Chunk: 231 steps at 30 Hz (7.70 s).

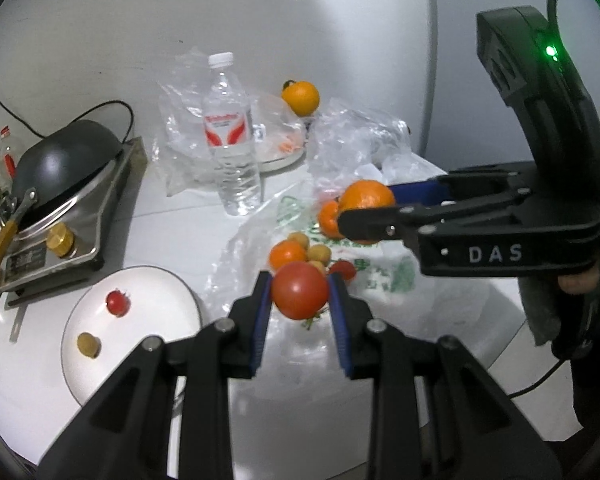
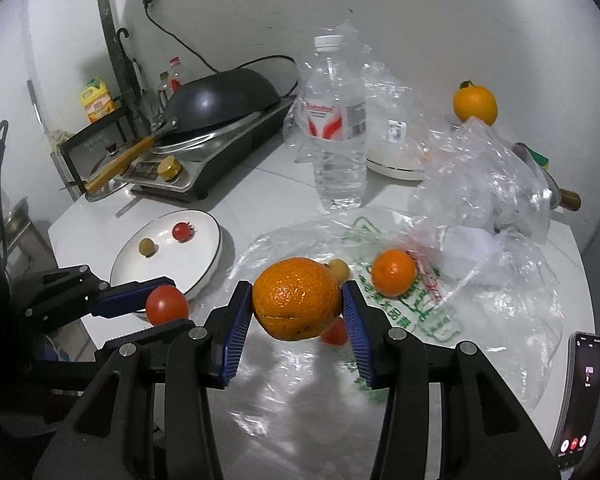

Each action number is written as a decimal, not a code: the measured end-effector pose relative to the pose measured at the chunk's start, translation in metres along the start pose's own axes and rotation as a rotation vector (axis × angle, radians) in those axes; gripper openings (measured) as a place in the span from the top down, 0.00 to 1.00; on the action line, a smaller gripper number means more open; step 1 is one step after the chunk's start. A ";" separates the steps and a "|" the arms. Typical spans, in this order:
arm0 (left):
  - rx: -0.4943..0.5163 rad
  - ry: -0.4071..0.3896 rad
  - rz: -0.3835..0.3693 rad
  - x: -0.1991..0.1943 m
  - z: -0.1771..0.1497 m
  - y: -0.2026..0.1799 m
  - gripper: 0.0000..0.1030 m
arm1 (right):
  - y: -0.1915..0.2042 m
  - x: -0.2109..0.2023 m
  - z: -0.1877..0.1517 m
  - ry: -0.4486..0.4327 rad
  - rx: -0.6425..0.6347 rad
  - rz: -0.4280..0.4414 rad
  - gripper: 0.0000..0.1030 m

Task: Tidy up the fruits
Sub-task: 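Lift the tomato with the left gripper while the right gripper lifts the orange toward the plate, then open the left gripper over the plate while the right gripper releases the orange onto it, then move both open grippers back to the fruit pile on the bag, then grasp a small yellow fruit with the left gripper while the right gripper grasps a red tomato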

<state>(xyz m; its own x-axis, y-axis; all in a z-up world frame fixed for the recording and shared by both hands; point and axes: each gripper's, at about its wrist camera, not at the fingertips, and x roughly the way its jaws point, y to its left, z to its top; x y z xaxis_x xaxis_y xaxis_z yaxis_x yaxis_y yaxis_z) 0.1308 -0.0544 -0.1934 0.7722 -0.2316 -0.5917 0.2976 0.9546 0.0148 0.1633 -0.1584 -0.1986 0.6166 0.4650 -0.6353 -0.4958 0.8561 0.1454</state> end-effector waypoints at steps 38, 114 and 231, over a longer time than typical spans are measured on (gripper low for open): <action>-0.125 -0.047 0.164 -0.029 -0.049 0.136 0.72 | 0.114 0.044 0.038 0.044 -0.135 0.076 0.53; -0.147 0.026 0.189 0.001 -0.036 0.155 0.68 | 0.111 0.103 0.041 0.089 -0.146 0.039 0.53; 0.092 0.268 0.108 0.137 0.014 -0.048 0.76 | -0.099 0.038 -0.030 0.043 0.089 0.097 0.72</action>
<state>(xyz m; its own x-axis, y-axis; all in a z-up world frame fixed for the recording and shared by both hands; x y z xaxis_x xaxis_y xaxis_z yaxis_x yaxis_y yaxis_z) 0.2305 -0.1344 -0.2639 0.6301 -0.0605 -0.7741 0.2809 0.9472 0.1547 0.2169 -0.2320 -0.2599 0.5407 0.5378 -0.6468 -0.4940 0.8254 0.2734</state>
